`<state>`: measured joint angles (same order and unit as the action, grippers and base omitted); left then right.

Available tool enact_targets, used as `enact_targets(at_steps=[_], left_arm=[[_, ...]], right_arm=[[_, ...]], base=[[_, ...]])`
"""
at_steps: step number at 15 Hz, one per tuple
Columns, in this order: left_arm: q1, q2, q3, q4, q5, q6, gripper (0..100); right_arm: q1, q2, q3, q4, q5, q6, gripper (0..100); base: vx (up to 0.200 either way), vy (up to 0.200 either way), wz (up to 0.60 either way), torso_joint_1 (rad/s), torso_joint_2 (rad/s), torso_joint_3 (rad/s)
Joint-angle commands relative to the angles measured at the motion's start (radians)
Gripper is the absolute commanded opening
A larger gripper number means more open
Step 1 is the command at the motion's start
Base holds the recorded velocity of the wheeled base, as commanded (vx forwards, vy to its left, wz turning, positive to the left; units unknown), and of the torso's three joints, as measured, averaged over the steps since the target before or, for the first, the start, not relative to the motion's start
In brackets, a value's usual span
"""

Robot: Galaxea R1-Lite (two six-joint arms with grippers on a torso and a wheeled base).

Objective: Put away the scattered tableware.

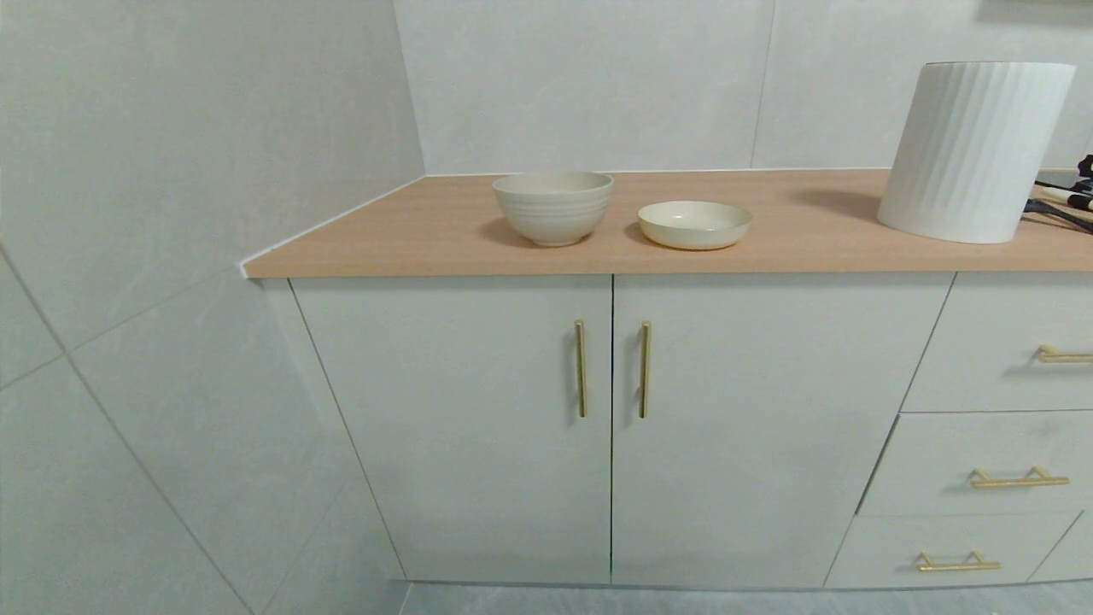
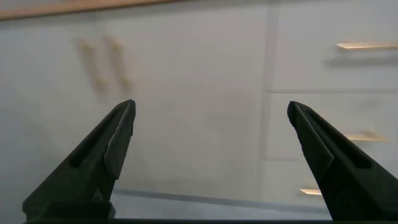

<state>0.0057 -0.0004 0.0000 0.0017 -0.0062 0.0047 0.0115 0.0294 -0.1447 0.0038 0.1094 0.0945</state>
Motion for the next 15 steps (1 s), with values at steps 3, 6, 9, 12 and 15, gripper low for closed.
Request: enact_targets(at_steps=[3,6,9,12,15], left_arm=[[0.000,0.000,0.000,0.000,0.000,0.000,100],[0.000,0.000,0.000,0.000,0.000,0.000,100],[0.000,0.000,0.000,0.000,0.000,0.000,100],[0.000,0.000,0.000,0.000,0.000,0.000,100],[0.000,0.000,0.000,0.000,0.000,0.000,100]], right_arm=[[0.082,0.389,-0.099,0.028,0.326,0.025,100],[0.226,0.753,-0.239,-0.010,0.386,0.013,100],[0.308,1.037,-0.357,-0.142,0.385,0.018,100],[0.332,1.351,-0.567,-0.211,0.389,0.025,100],[0.349,1.508,-0.720,-0.208,0.405,0.039,100]], base=[[0.000,0.000,0.00,0.000,0.00,0.000],[0.000,0.000,0.00,0.000,0.00,0.000],[0.000,0.000,0.00,0.000,0.00,0.000],[0.000,0.000,0.00,0.000,0.00,0.000],[0.000,0.000,0.00,0.000,0.00,0.000]])
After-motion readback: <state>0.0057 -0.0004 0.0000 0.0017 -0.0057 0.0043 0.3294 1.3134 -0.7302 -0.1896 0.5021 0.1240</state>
